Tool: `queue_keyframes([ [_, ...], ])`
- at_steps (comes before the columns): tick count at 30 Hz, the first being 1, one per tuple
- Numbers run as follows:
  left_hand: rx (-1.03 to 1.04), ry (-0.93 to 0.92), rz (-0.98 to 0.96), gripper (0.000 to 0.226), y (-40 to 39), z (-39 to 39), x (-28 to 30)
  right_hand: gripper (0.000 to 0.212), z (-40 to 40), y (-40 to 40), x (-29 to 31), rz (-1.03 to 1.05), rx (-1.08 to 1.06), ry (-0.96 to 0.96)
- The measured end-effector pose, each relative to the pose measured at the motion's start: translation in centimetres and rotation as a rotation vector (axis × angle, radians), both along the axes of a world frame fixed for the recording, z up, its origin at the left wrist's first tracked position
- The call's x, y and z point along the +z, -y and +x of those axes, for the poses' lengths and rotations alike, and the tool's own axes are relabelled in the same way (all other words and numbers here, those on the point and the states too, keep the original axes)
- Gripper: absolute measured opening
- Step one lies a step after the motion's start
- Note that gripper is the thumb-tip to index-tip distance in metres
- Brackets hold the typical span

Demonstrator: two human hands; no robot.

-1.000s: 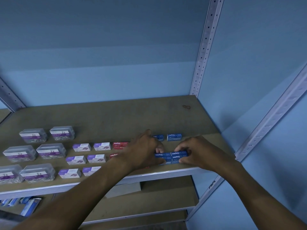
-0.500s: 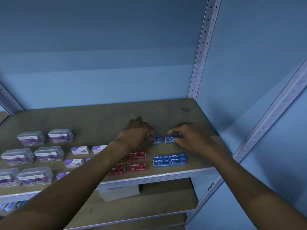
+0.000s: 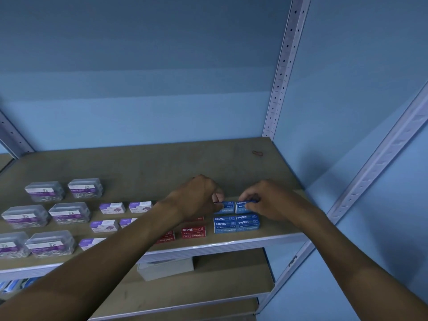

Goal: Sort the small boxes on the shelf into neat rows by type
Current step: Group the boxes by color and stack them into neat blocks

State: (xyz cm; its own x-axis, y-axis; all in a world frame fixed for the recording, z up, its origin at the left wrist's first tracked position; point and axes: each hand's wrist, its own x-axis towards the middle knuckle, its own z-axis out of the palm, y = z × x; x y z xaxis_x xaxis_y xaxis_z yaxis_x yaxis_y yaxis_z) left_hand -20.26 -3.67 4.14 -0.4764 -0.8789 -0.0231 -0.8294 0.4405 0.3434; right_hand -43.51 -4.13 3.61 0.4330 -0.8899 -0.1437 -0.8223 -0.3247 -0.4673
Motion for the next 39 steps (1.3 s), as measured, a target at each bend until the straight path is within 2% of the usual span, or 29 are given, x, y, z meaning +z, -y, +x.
queue_keyframes([
  [7, -0.015, -0.018, 0.089, 0.014, -1.2, -0.5, -0.4, 0.023, 0.2, -1.3, -0.4, 0.015, 0.027, -0.044],
  [10, -0.005, -0.013, 0.074, 0.016, -1.5, -0.8, -0.4, 0.024, 0.2, -1.5, -0.5, -0.004, 0.045, -0.067],
  [12, -0.036, 0.010, 0.020, 0.025, -1.7, -0.9, -0.3, 0.024, -0.1, -1.5, -0.4, 0.057, 0.037, -0.022],
  [17, -0.097, 0.202, -0.120, 0.052, -1.6, -0.9, 0.1, 0.063, -1.1, -1.6, -0.7, 0.185, 0.096, 0.001],
  [22, -0.119, 0.204, -0.179, 0.048, -1.8, -1.2, -0.2, 0.047, -1.1, -1.6, -1.6, 0.087, 0.101, 0.004],
  [26, -0.101, 0.179, -0.169, 0.046, -1.8, -1.1, -0.7, 0.042, -1.0, -1.7, -1.9, 0.069, 0.102, 0.016],
  [32, -0.022, 0.128, -0.201, 0.054, -2.8, 1.3, 0.2, 0.062, -1.1, -2.1, -0.7, 0.102, 0.016, 0.071],
  [35, 0.033, 0.085, -0.250, 0.039, -3.0, 5.3, 1.0, 0.049, 0.1, -2.4, 0.4, 0.032, -0.037, 0.105],
  [39, 0.060, 0.124, -0.250, 0.023, -4.3, 9.5, 2.2, 0.037, 3.9, -2.7, 1.2, -0.042, 0.009, 0.148],
])
